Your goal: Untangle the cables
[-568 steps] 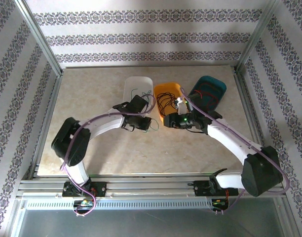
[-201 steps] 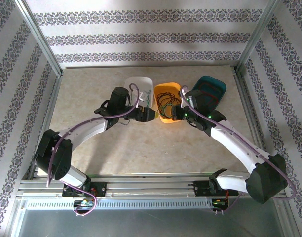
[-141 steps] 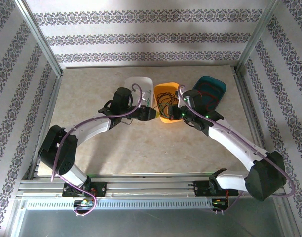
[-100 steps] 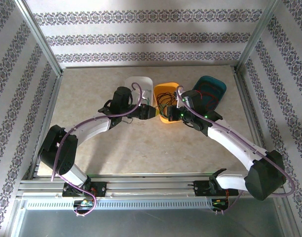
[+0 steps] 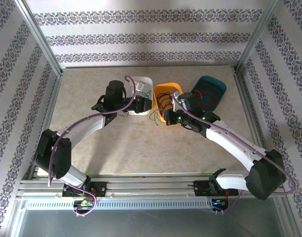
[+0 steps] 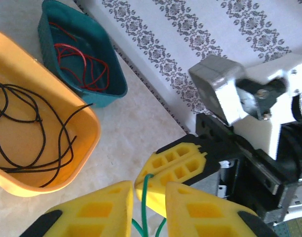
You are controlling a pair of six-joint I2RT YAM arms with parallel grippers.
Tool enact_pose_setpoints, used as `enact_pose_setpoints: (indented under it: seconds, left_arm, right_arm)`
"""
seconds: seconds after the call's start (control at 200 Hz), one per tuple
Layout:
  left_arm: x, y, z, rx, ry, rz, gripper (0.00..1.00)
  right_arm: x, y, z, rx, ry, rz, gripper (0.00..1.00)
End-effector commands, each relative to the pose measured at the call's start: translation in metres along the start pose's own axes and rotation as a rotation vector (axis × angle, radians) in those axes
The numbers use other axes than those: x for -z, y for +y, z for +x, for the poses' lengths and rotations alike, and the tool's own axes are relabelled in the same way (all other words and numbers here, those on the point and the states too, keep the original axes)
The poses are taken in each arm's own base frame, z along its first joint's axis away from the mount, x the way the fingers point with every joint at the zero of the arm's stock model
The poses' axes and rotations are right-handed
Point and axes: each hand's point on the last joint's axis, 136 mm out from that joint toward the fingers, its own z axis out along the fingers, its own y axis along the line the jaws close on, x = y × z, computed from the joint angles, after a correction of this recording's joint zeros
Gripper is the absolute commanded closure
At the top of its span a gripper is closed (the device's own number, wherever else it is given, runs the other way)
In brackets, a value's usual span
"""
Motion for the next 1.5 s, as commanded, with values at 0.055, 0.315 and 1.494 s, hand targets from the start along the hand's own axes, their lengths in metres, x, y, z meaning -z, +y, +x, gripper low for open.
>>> enact_pose_setpoints:
  seconds: [0.055,0.315,1.494]
  left_arm:
    - [0.009,-0.003,-0.005,-0.050,-0.009,-0.026,0.67]
    - [0.118,0.122,-0.017,0.059,-0.386,-0.940,0.29]
    - [0.291,0.187,0.052,-0.128,-0.355,-1.851,0.01]
  right_arm:
    - [0.003,0.003,-0.010,0.006,-0.030,-0.004,1.00]
    - [-0.052,-0.008,-0.046,-0.031,0.008,0.075,1.00]
    - [0.095,-0.182,-0.036,0.209,-0.597,0.810,0.02]
